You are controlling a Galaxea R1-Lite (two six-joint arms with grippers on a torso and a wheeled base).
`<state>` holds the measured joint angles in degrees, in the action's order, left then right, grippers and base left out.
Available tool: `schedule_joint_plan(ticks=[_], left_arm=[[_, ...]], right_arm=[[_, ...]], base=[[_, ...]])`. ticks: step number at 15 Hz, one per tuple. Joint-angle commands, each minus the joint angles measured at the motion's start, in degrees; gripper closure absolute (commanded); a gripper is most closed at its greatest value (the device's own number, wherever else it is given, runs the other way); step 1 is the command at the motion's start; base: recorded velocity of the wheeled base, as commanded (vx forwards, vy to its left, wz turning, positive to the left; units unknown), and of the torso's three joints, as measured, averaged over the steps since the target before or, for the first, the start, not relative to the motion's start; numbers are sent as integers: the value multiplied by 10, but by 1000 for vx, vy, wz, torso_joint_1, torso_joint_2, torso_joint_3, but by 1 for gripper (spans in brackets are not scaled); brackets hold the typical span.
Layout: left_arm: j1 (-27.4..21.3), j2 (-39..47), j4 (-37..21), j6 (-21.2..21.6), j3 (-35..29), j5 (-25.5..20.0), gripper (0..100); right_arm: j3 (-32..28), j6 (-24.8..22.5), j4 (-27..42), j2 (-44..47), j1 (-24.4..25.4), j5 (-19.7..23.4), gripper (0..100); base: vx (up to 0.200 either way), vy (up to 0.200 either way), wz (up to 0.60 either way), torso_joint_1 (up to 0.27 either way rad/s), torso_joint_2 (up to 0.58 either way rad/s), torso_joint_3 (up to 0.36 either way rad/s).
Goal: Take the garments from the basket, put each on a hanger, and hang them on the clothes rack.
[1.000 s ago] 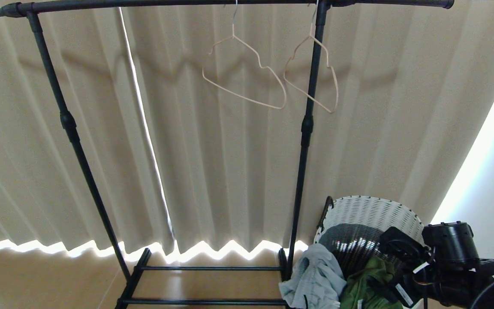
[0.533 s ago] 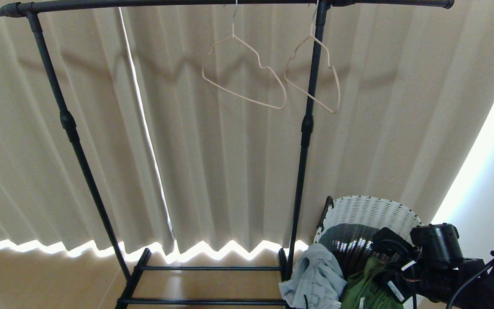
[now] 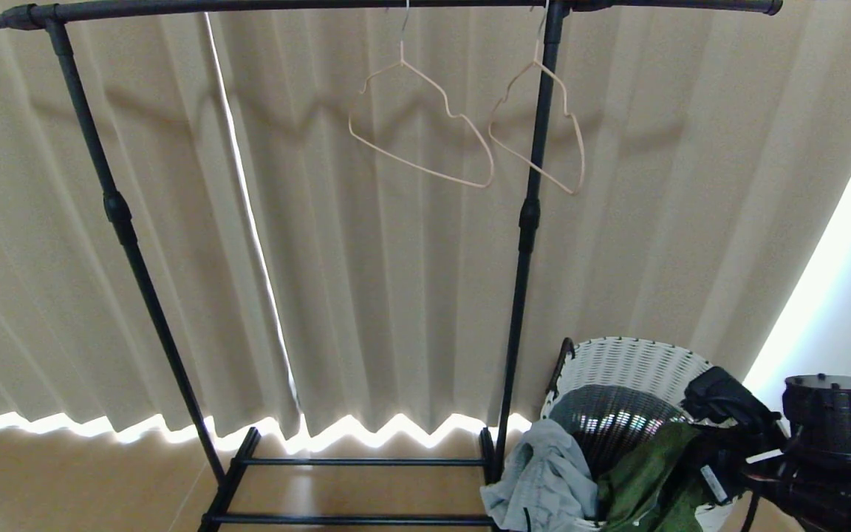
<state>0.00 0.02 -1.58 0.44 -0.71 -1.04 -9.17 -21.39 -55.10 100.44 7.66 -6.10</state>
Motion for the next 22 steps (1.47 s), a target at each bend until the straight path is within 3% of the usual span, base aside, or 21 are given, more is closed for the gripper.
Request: schedule_joint_plan(ticks=[1,2,3,5,6,9,14,22], left_arm=[[0,0,0,0,0,0,0],[0,0,0,0,0,0,0],[1,0,0,0,0,0,0],[1,0,0,0,0,0,0],[0,0,0,3,0,-1,0],[0,0,0,4,0,-1,0],[0,2,0,9,0,-4,0],[1,1,0,9,0,-4,0]], right_arm=[[25,2,62,-234,-29,2,100],[18,2,84,-261,-36,2,100],[-25,3,197,-363,-58,4,100],[-77,13,323,-451,-69,6,100],[-142,26,462,-529,-69,9,100],[-183,26,649,-635,-69,10,100],[-141,24,705,-724,-69,10,100],[-111,22,704,-732,-63,10,100]], base=[[0,0,0,0,0,0],[0,0,0,0,0,0],[0,0,0,0,0,0],[0,0,0,0,0,0],[0,0,0,0,0,0],[0,0,0,0,0,0],[0,0,0,0,0,0],[-175,0,0,3,3,1]])
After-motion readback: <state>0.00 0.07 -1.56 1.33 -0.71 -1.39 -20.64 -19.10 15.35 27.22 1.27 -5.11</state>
